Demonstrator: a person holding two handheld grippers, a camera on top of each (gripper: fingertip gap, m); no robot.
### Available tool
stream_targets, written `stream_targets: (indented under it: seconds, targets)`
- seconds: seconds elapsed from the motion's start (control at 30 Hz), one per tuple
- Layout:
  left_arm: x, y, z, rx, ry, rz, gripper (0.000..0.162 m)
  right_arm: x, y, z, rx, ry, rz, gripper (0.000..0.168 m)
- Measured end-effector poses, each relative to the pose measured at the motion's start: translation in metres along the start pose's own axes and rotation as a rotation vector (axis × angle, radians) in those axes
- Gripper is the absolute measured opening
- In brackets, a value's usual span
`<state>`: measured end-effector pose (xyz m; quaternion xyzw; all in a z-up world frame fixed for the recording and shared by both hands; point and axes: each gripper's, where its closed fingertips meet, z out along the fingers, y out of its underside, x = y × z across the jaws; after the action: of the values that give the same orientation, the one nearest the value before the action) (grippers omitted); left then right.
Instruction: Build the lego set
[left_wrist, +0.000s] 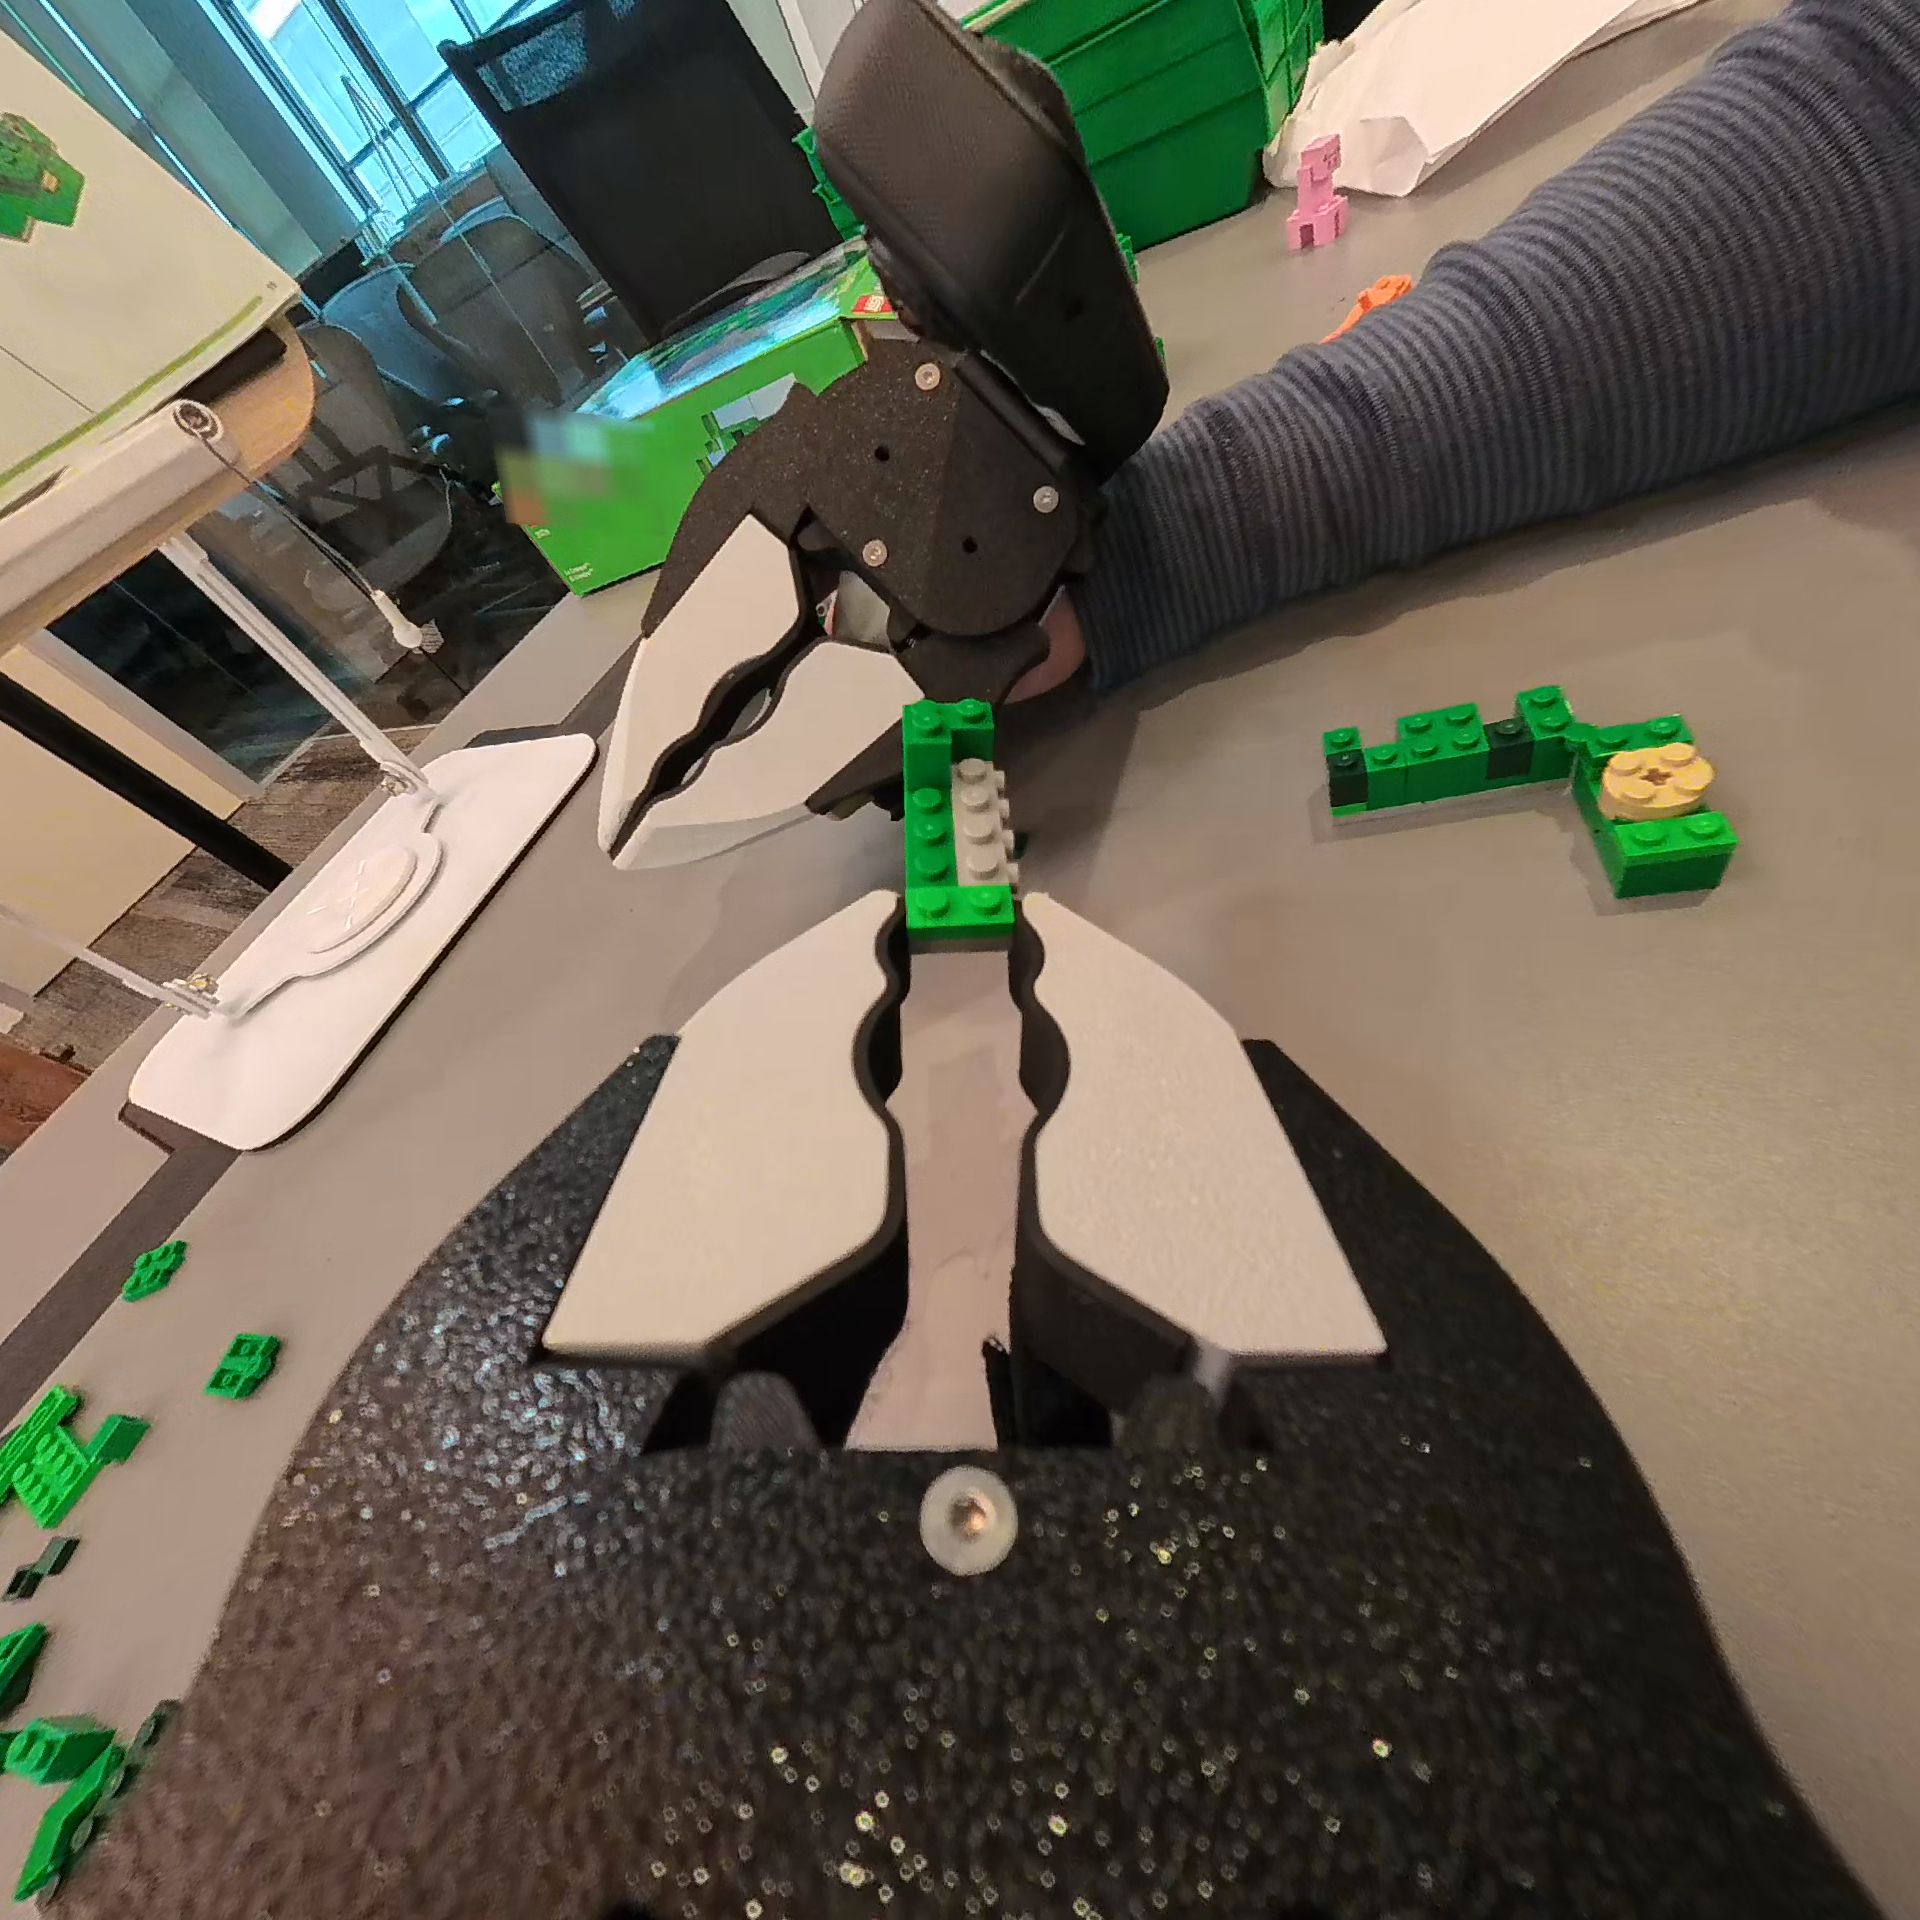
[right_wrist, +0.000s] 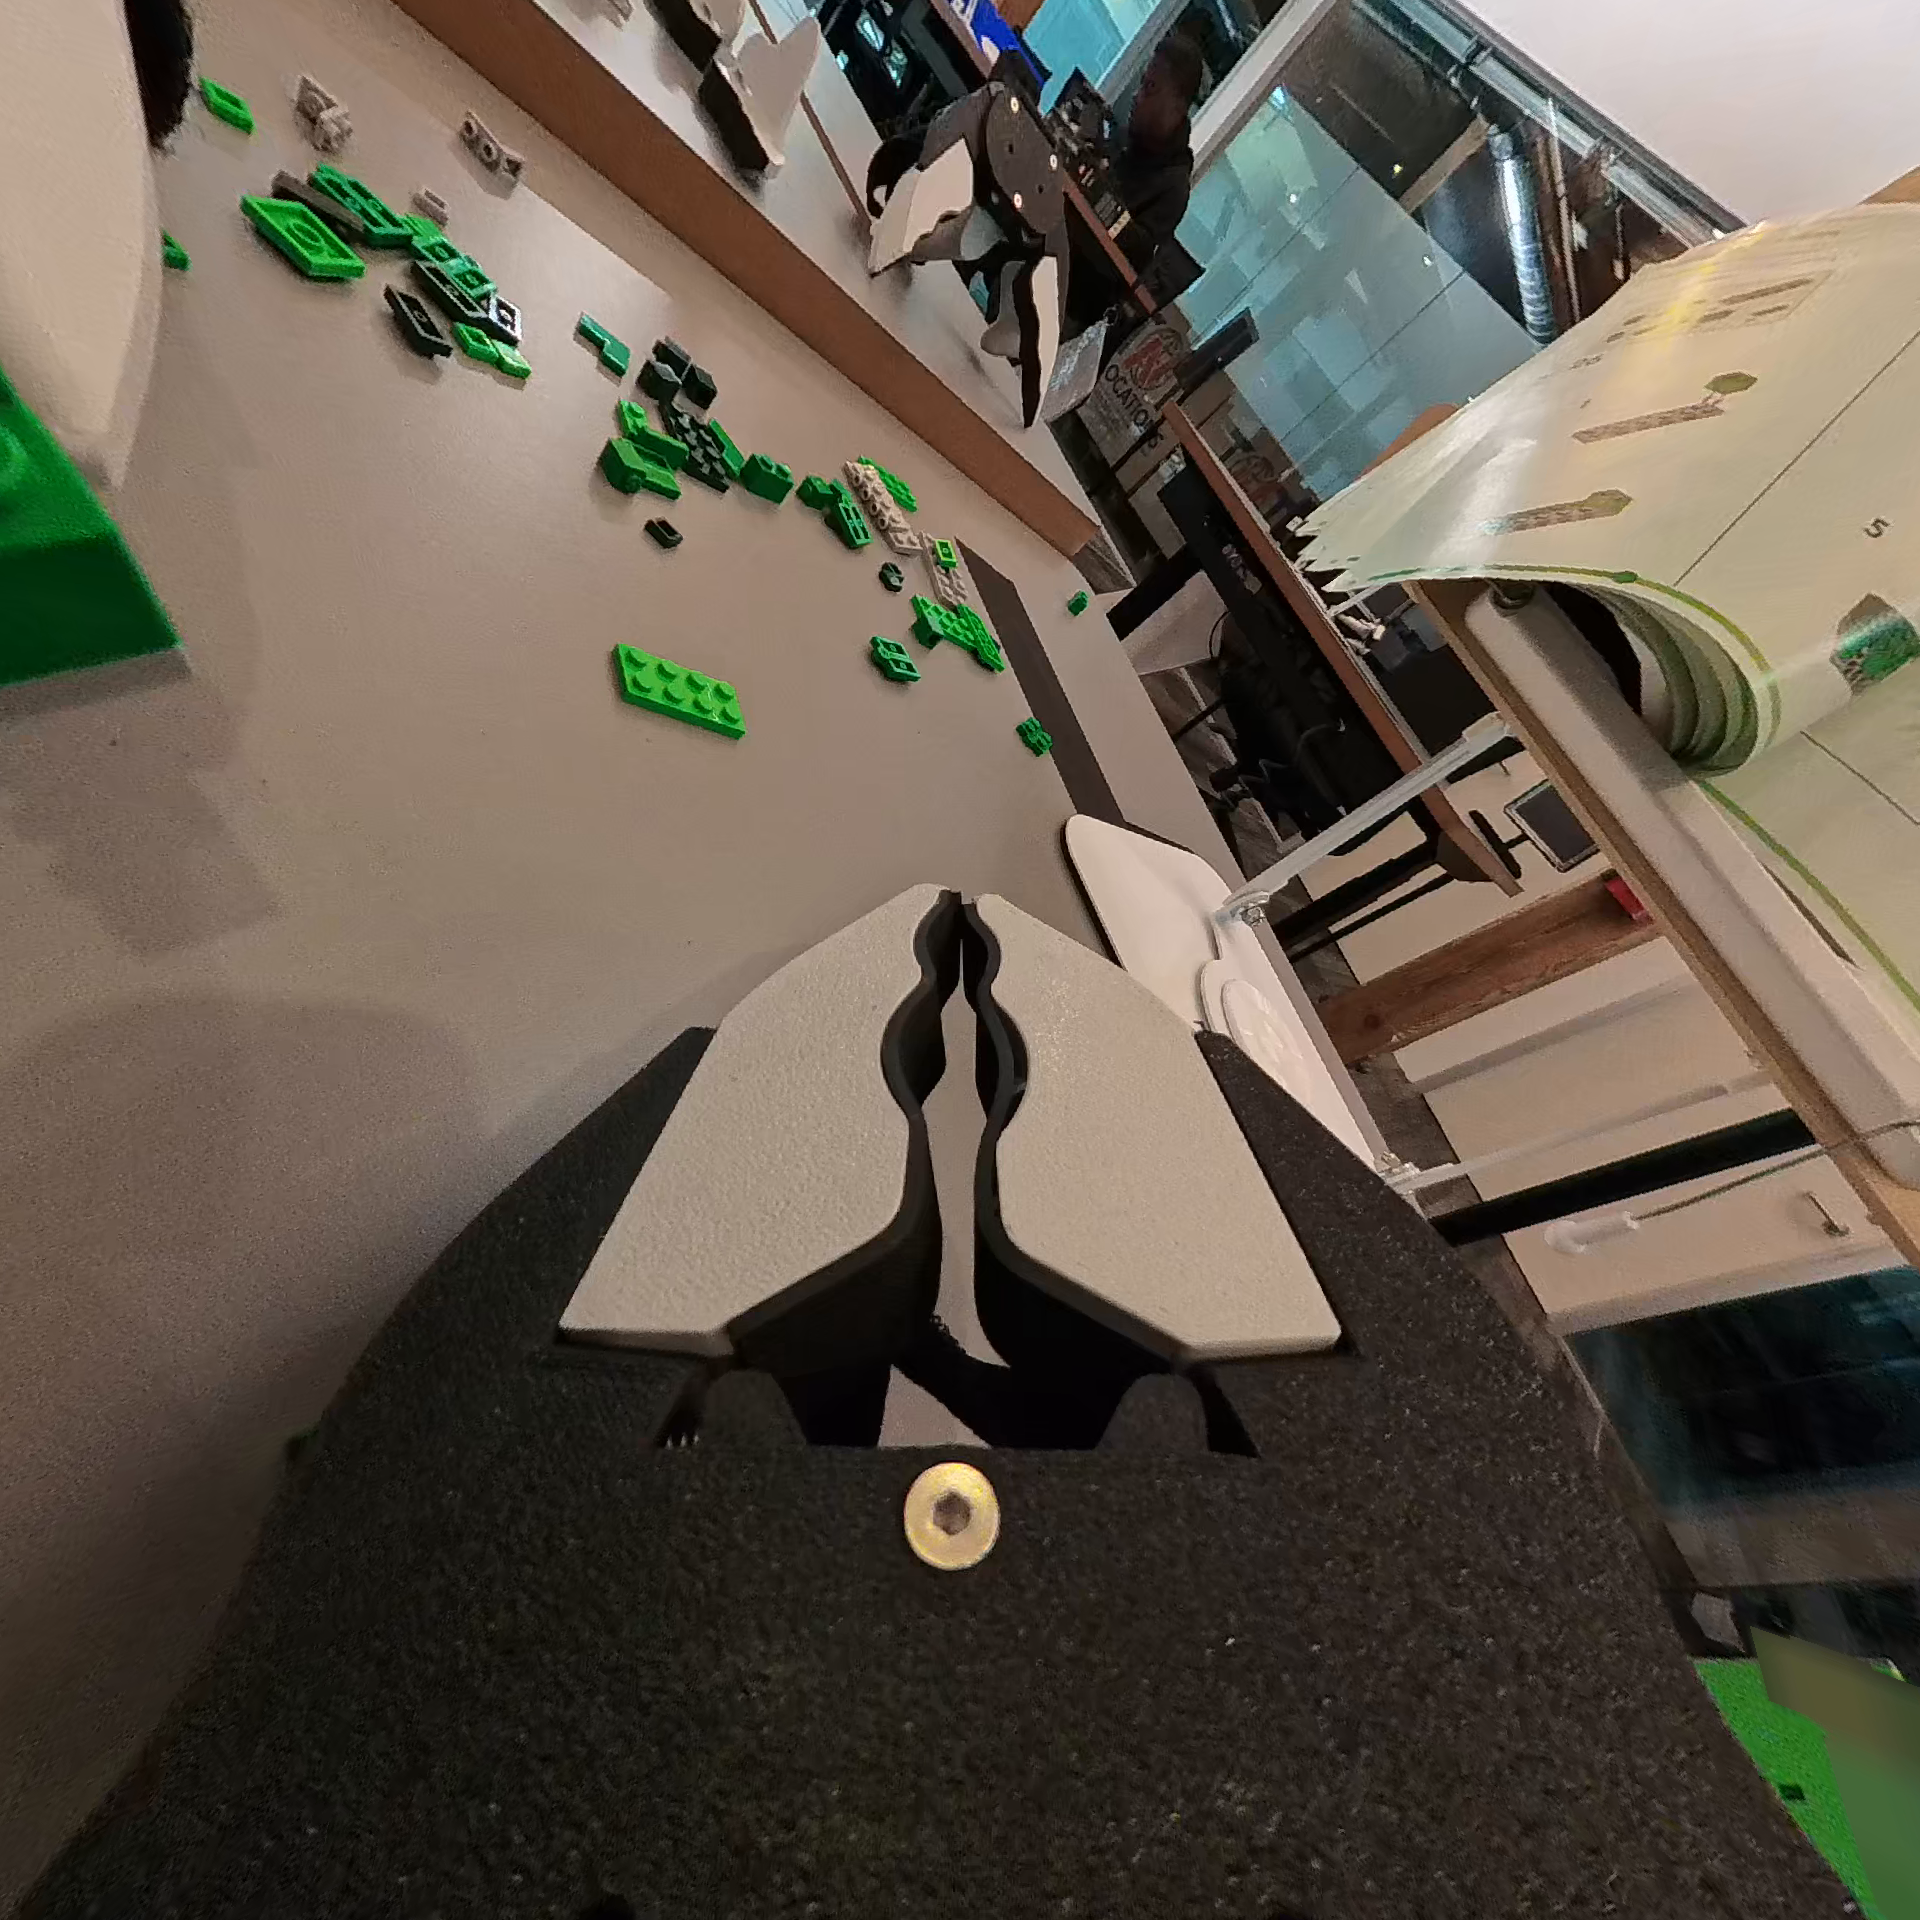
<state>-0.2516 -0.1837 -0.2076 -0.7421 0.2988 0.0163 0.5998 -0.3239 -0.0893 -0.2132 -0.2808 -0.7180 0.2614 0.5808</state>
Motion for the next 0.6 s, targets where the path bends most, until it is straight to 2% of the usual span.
stream_targets:
  seconds: [0.6]
  targets:
    - [0.0012, 0.0006, 0.0006, -0.006, 0.006, 0.004, 0.017, -0.0013, 0.0012, 0.0018, -0.008, -0.007, -0.014, 0.000]
